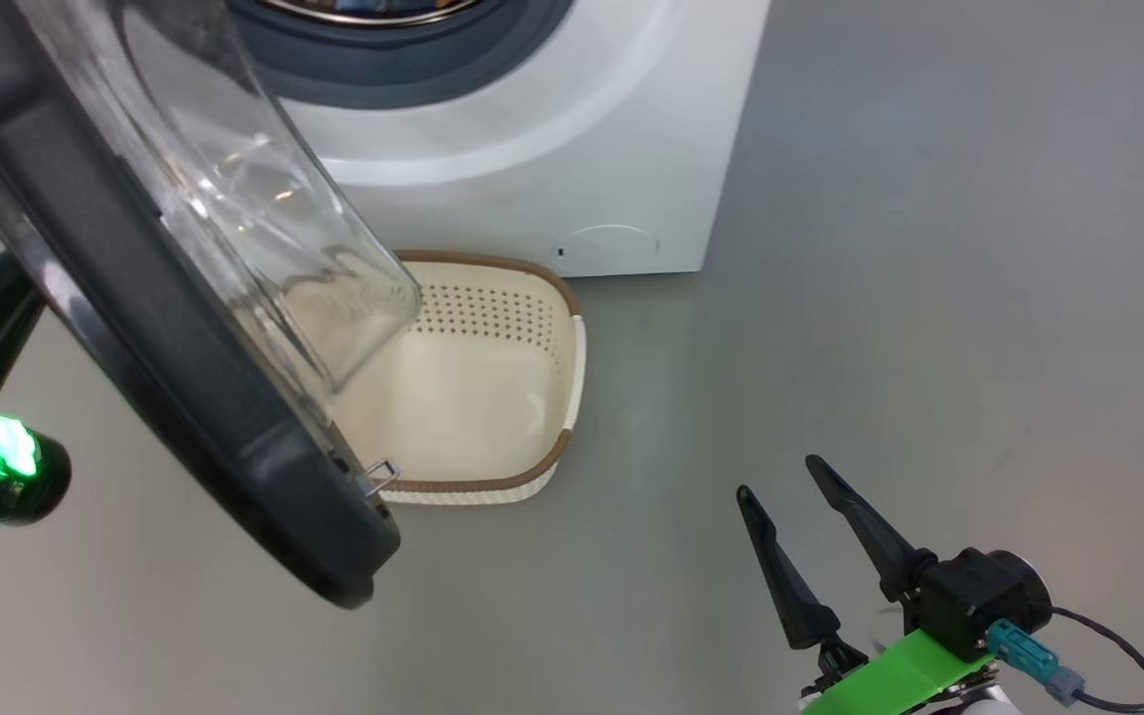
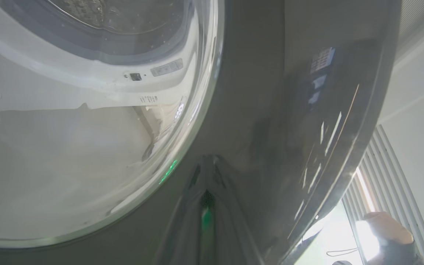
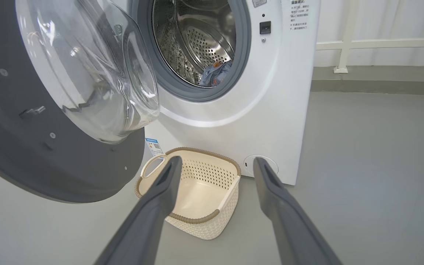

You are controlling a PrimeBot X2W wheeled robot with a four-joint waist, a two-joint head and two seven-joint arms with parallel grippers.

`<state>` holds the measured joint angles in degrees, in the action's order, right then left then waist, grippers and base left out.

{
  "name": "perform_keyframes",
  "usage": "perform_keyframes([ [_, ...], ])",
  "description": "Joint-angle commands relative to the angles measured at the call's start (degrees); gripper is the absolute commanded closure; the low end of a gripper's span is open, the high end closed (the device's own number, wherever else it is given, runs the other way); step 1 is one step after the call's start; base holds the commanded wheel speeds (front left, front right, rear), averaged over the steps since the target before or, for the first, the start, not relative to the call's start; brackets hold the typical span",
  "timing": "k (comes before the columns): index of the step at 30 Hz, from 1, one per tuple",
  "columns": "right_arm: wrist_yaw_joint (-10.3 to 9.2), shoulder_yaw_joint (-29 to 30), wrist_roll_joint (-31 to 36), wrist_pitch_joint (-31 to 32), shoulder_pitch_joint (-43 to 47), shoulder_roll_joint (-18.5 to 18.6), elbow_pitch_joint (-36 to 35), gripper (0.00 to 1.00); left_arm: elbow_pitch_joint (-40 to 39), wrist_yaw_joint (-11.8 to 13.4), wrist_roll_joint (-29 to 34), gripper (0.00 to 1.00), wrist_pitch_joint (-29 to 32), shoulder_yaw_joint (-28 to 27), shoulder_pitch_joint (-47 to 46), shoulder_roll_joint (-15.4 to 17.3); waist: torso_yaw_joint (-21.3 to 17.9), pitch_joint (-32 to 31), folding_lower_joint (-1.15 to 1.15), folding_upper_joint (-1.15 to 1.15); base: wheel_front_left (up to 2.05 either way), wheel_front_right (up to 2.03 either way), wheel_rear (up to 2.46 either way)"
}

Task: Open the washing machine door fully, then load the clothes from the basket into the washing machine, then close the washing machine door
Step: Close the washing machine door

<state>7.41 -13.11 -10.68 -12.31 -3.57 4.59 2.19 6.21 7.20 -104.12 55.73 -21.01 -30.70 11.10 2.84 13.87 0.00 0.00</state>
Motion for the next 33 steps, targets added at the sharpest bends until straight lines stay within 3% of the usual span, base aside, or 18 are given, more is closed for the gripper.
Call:
perform_keyframes([
  [1, 0.08, -1.51, -0.47, -0.75, -1.27, -0.63, -1.03, 0.0, -1.07, -1.05, 0.48, 1.0, -0.2, -1.34, -2.18, 1.44, -2.15, -0.84, 0.0, 0.0, 0.0, 0.0, 0.0],
  [14, 0.08, -1.67, -0.91, -1.58, -0.82, -1.15, 0.32, 0.0, 5.45, -10.84, 5.84, 1.0, -8.46, -0.6, -5.77, -3.68, -6.36, -2.48, 0.0, 0.0, 0.0, 0.0, 0.0],
  [22, 0.08, -2.09, -0.93, -1.58, -0.82, -1.22, 0.47, 0.0, 9.81, -13.96, 9.9, 1.0, -15.49, -0.16, -8.15, -6.0, -7.72, -2.96, 0.0, 0.0, 0.0, 0.0, 0.0],
  [33, 0.08, -2.47, -1.24, -1.75, -0.85, -1.28, 0.87, 0.0, 12.2, -14.67, 13.42, 1.0, -23.99, 1.61, -11.55, -7.71, -9.71, -2.93, 0.0, 0.0, 0.0, 0.0, 0.0],
])
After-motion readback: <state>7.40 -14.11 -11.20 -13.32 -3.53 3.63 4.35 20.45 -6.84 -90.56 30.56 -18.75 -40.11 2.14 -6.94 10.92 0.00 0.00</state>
